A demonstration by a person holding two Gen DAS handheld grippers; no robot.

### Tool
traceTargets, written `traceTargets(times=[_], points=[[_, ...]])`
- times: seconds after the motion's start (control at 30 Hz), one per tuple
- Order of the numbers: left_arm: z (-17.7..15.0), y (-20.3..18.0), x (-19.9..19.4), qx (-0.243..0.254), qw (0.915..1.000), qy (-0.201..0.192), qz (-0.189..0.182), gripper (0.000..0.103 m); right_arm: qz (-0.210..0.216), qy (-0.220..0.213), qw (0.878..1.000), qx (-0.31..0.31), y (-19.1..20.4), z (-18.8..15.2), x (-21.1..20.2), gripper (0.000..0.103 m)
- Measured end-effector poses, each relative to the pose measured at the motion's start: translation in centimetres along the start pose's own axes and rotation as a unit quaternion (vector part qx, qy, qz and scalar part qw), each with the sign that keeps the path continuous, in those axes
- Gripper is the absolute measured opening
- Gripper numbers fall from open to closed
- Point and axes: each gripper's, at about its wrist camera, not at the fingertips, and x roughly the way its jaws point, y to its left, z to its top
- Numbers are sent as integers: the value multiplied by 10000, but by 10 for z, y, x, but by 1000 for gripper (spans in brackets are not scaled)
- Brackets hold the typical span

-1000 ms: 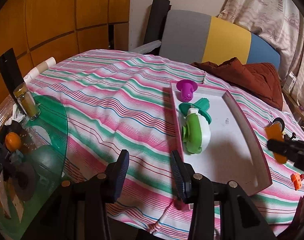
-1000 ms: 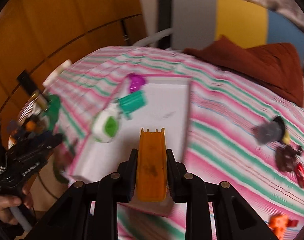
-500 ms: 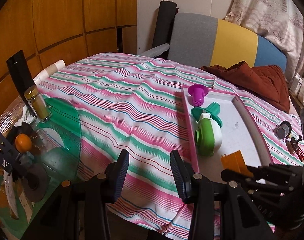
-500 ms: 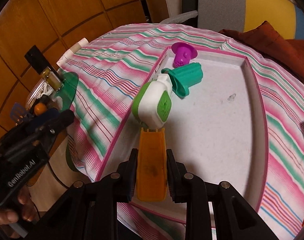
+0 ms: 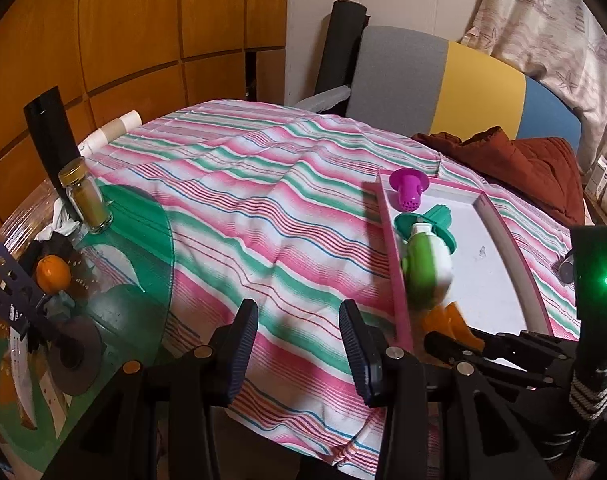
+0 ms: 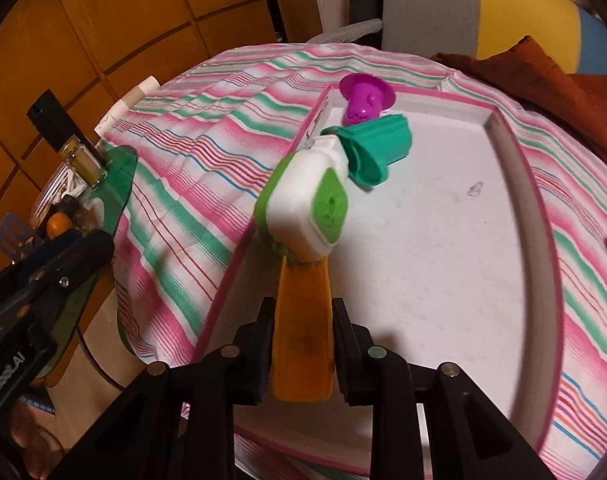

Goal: Organize rigid objects
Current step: 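Lower the yellow-orange piece into the tray and open the right tool, then grasp the clear-black cup with the left tool while the right tool approaches the brown pumpkin piece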

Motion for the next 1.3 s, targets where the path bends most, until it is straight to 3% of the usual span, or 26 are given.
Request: traceTargets(times=[0.13, 0.6, 1.0, 1.3], points=[[-3, 2, 1, -12, 10000, 37, 26, 43, 317, -35, 9994, 98, -1, -2, -2, 38], [2, -15, -15, 246, 9994, -192, -113, 43, 262, -509, 9982, 155, -14, -7, -44, 47], [9, -50, -26, 661, 9968, -286, -345, 43, -623, -985, 9926, 333, -86, -16, -101, 53], [15, -81, -28, 923, 9925, -213, -772, 43, -1599, -1074, 9786, 731, -183, -19, -144, 59]])
